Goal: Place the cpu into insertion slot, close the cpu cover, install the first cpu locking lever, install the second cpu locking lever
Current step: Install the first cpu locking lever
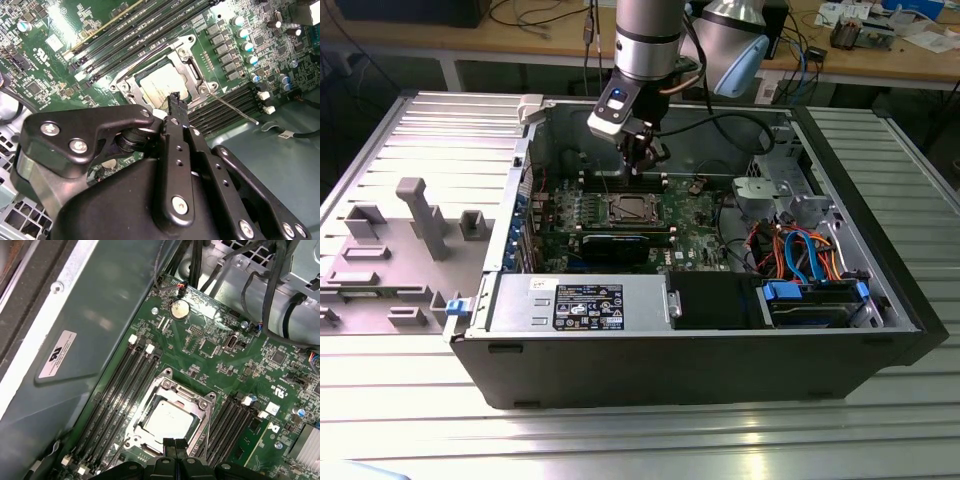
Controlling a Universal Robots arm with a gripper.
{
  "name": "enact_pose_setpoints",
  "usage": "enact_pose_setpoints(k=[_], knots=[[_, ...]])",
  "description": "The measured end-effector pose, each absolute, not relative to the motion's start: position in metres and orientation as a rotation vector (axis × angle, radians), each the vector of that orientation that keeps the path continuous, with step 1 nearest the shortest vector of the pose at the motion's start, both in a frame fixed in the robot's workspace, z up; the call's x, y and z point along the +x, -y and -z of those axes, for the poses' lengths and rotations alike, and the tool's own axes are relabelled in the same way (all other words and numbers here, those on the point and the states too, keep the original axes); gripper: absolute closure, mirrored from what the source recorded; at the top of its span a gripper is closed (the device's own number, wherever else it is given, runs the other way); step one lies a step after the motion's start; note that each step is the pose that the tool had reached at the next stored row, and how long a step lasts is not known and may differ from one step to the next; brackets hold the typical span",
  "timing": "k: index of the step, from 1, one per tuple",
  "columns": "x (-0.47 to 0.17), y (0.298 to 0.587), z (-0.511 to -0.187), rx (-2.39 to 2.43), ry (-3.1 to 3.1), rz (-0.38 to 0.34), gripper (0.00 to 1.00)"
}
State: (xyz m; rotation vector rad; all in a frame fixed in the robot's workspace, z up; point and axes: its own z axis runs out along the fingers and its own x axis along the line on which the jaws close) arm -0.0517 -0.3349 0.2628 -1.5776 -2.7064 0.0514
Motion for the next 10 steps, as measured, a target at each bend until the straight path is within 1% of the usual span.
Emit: enact_pose_setpoints(k=[10], knots=[[-0.0518, 0.3349, -0.2628, -1.547, 2.724, -0.052, 0.89]])
